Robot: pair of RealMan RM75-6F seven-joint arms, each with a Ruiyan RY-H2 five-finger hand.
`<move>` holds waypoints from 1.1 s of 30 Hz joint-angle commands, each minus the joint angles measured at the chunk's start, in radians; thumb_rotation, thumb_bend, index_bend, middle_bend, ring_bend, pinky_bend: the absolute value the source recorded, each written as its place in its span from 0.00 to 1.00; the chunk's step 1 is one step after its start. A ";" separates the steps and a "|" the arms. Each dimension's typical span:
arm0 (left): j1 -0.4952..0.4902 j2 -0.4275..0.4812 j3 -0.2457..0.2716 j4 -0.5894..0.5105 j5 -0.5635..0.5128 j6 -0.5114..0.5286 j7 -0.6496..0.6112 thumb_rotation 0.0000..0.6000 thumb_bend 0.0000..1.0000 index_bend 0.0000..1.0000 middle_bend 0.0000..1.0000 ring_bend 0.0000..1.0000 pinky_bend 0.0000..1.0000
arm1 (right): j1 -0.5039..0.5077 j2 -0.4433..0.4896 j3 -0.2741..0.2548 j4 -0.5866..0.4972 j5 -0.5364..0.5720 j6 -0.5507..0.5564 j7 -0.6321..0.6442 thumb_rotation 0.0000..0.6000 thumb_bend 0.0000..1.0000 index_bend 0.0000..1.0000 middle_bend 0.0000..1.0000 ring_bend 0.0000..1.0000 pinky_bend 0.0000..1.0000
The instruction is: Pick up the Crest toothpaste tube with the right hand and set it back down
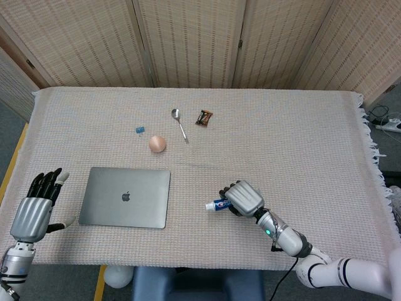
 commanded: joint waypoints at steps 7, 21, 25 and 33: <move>-0.129 -0.057 -0.080 -0.074 -0.006 -0.092 -0.134 1.00 0.18 0.00 0.00 0.06 0.04 | 0.108 0.142 0.111 -0.204 0.081 -0.072 -0.031 1.00 0.72 0.64 0.58 0.63 0.54; -0.214 -0.184 -0.133 -0.188 -0.121 -0.130 -0.024 1.00 0.18 0.00 0.00 0.00 0.00 | 0.256 0.110 0.189 -0.297 0.430 -0.054 -0.148 1.00 0.74 0.64 0.58 0.63 0.54; -0.227 -0.234 -0.135 -0.193 -0.146 -0.122 0.033 1.00 0.18 0.00 0.00 0.00 0.00 | 0.293 0.090 0.191 -0.296 0.496 -0.029 -0.164 1.00 0.75 0.64 0.58 0.63 0.54; -0.250 -0.310 -0.141 -0.195 -0.196 -0.121 0.078 1.00 0.18 0.00 0.00 0.00 0.00 | 0.349 0.055 0.190 -0.276 0.589 -0.010 -0.159 1.00 0.77 0.64 0.58 0.63 0.54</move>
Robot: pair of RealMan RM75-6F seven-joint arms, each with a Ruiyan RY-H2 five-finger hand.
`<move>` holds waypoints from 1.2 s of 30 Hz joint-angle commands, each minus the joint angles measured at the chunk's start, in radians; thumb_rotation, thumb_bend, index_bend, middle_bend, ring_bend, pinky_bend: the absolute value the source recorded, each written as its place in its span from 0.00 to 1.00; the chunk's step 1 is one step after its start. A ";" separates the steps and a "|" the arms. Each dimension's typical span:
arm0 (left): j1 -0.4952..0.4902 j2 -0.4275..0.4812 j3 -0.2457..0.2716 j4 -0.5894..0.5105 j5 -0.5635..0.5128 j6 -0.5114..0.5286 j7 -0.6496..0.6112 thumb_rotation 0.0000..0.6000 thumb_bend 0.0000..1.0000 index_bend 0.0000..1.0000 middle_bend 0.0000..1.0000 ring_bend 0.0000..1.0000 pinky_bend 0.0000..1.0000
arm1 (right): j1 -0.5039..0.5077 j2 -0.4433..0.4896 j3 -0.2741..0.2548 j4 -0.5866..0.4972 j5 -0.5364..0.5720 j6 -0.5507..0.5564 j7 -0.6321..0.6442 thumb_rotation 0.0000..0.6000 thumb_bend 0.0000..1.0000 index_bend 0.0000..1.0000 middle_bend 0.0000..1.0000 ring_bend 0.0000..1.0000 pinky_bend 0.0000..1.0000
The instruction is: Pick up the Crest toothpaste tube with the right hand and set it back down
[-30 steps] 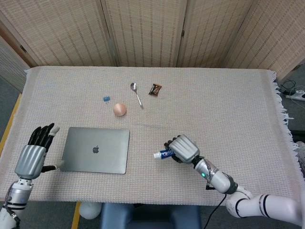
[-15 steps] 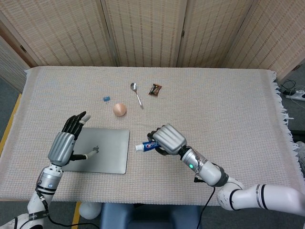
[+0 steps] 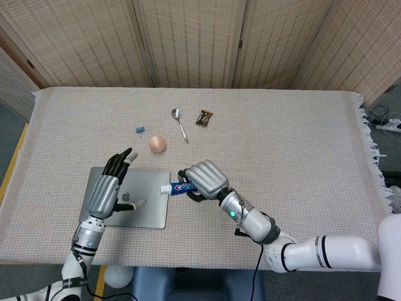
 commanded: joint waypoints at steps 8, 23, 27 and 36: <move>-0.019 -0.076 -0.001 0.012 -0.041 0.016 0.052 1.00 0.18 0.00 0.00 0.00 0.00 | 0.053 -0.049 -0.019 0.047 0.048 0.014 0.013 1.00 0.77 0.64 0.58 0.64 0.55; -0.046 -0.156 -0.010 0.021 -0.090 0.027 0.137 1.00 0.18 0.00 0.00 0.00 0.00 | 0.074 -0.070 -0.040 0.065 0.030 0.017 0.066 1.00 0.77 0.64 0.58 0.64 0.55; -0.050 -0.165 -0.016 0.029 -0.104 0.030 0.148 1.00 0.18 0.00 0.00 0.00 0.00 | 0.074 -0.066 -0.049 0.067 0.025 0.011 0.082 1.00 0.78 0.64 0.58 0.65 0.55; -0.047 -0.167 -0.019 0.045 -0.121 0.040 0.148 1.00 0.23 0.00 0.00 0.00 0.00 | 0.072 -0.053 -0.063 0.072 0.016 -0.005 0.117 1.00 0.80 0.65 0.59 0.67 0.56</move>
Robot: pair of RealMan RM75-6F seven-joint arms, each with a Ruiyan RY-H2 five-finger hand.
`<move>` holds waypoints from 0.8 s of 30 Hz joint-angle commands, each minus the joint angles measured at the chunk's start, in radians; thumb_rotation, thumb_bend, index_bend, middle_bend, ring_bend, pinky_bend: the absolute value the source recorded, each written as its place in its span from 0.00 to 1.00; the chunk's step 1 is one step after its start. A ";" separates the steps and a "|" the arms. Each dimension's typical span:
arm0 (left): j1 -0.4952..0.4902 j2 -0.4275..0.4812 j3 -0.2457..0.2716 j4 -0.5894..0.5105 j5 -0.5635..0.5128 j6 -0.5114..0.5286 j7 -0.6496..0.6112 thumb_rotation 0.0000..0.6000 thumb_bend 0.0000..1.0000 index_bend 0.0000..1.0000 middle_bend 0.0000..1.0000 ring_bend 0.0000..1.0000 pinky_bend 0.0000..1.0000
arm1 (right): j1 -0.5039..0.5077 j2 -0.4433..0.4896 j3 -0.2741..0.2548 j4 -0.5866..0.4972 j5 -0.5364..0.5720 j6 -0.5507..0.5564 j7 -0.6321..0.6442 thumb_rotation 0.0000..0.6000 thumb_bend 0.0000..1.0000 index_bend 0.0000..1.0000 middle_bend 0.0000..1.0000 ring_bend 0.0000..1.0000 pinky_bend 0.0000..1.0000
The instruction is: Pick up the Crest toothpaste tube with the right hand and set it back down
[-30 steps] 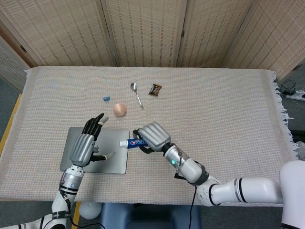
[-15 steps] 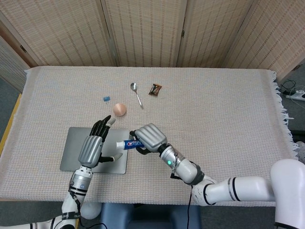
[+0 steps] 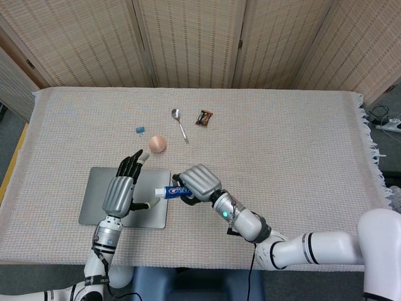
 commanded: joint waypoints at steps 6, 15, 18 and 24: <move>0.001 0.000 0.002 0.008 -0.002 0.000 -0.011 1.00 0.35 0.00 0.00 0.00 0.00 | 0.008 0.006 -0.006 -0.001 0.002 -0.009 0.012 1.00 0.81 0.65 0.59 0.67 0.56; -0.001 -0.004 -0.003 0.016 -0.012 0.004 -0.013 1.00 0.39 0.00 0.00 0.00 0.00 | 0.027 0.003 -0.018 -0.013 0.019 -0.005 -0.003 1.00 0.83 0.65 0.59 0.67 0.57; 0.001 0.001 -0.006 0.016 -0.015 0.006 -0.017 1.00 0.40 0.00 0.00 0.00 0.00 | 0.030 0.000 -0.022 -0.014 0.023 0.000 -0.006 1.00 0.83 0.65 0.59 0.67 0.57; 0.006 0.011 -0.007 0.016 -0.016 0.010 -0.028 1.00 0.41 0.00 0.00 0.00 0.00 | 0.037 -0.003 -0.026 -0.015 0.036 0.010 -0.013 1.00 0.83 0.65 0.59 0.68 0.57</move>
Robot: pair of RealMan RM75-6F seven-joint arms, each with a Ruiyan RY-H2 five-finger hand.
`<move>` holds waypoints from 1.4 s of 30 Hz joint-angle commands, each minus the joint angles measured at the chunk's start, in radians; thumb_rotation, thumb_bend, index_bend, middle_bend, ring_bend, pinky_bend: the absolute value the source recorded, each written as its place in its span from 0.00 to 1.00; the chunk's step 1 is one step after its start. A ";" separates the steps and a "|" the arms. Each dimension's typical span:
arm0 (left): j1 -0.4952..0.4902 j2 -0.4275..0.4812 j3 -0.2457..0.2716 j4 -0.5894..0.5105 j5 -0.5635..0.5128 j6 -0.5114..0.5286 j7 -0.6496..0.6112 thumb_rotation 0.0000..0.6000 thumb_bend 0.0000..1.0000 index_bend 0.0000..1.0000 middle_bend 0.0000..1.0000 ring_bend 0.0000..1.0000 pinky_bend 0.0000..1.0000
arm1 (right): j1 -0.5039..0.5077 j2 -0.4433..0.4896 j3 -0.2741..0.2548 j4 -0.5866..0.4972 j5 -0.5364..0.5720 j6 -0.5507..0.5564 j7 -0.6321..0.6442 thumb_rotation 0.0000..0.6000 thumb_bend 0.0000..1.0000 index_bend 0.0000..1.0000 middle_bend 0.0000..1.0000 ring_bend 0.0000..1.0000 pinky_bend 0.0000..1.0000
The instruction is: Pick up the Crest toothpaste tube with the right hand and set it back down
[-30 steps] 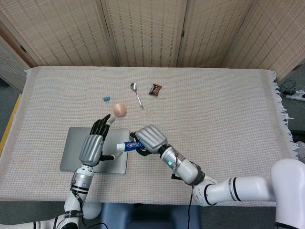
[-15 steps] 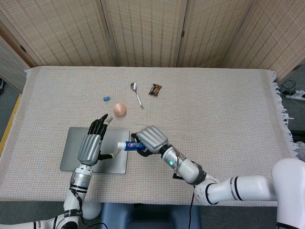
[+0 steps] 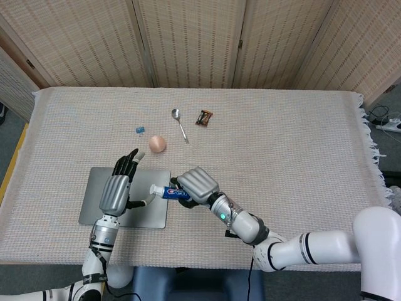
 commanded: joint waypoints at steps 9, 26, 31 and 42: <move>0.009 0.010 0.003 0.000 0.001 0.006 -0.019 1.00 0.42 0.00 0.00 0.00 0.00 | 0.012 -0.009 -0.003 -0.006 0.022 0.020 -0.018 1.00 0.83 0.65 0.59 0.68 0.57; 0.020 0.006 0.008 -0.026 0.048 0.051 -0.022 1.00 0.42 0.00 0.00 0.00 0.00 | 0.021 -0.011 -0.010 -0.006 0.034 0.020 -0.016 1.00 0.83 0.65 0.59 0.68 0.57; 0.018 0.001 0.011 -0.038 0.057 0.055 -0.006 1.00 0.42 0.00 0.00 0.00 0.00 | 0.020 -0.011 -0.012 -0.001 0.029 0.016 -0.009 1.00 0.83 0.65 0.59 0.68 0.57; 0.008 -0.014 0.023 -0.042 0.066 0.040 0.017 1.00 0.42 0.00 0.00 0.00 0.00 | 0.023 -0.016 -0.012 0.006 0.020 0.005 0.005 1.00 0.83 0.65 0.59 0.68 0.57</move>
